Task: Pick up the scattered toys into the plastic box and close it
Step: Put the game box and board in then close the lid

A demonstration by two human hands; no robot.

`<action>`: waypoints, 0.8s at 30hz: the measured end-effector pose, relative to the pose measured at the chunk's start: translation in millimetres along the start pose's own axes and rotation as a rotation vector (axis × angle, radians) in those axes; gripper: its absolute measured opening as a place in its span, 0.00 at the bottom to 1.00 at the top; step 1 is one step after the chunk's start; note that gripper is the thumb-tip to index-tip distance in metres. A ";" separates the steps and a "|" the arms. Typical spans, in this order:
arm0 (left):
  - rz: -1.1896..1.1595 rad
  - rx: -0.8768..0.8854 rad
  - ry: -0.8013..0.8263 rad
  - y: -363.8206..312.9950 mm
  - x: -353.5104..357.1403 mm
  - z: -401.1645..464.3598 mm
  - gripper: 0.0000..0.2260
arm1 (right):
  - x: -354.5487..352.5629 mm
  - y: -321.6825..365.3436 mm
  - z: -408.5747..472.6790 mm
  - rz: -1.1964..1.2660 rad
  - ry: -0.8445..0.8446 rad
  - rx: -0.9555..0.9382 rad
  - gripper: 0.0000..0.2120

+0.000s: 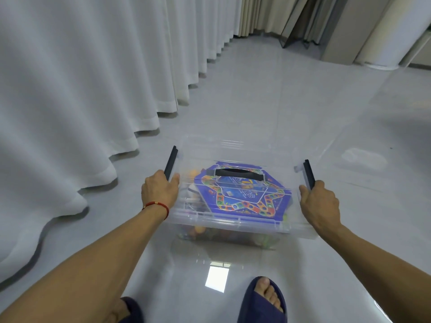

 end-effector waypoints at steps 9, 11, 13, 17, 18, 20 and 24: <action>-0.511 -0.278 0.296 19.5 -13.2 -7.8 0.13 | -4.5 -1.9 17.2 0.251 0.255 0.072 0.12; -0.562 -0.290 0.289 19.3 -27.5 -12.6 0.15 | -14.5 2.5 13.4 0.282 0.277 0.054 0.10; -0.615 -0.301 0.286 18.2 -48.1 -17.3 0.17 | -31.5 12.8 5.9 0.321 0.303 0.035 0.10; -0.721 -0.274 0.267 12.6 -110.3 -26.2 0.24 | -82.3 50.4 -25.5 0.389 0.382 -0.014 0.05; -0.761 -0.288 0.276 8.6 -129.5 -33.1 0.24 | -96.4 62.3 -33.4 0.390 0.377 -0.039 0.05; -0.868 -0.339 0.279 -2.2 -168.9 -54.2 0.17 | -123.5 90.0 -53.2 0.393 0.379 -0.102 0.04; -0.891 -0.398 0.177 6.5 -248.7 -93.0 0.15 | -154.9 150.7 -90.4 0.377 0.362 -0.220 0.04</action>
Point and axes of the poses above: each hand's wrist, its own z-axis towards the middle knuckle, its own x-axis out of the palm, y = z × x, the point moved 7 cm from there along z, towards the middle knuckle, and after that the axes turned 11 degrees about x, right-handed, at the moved point
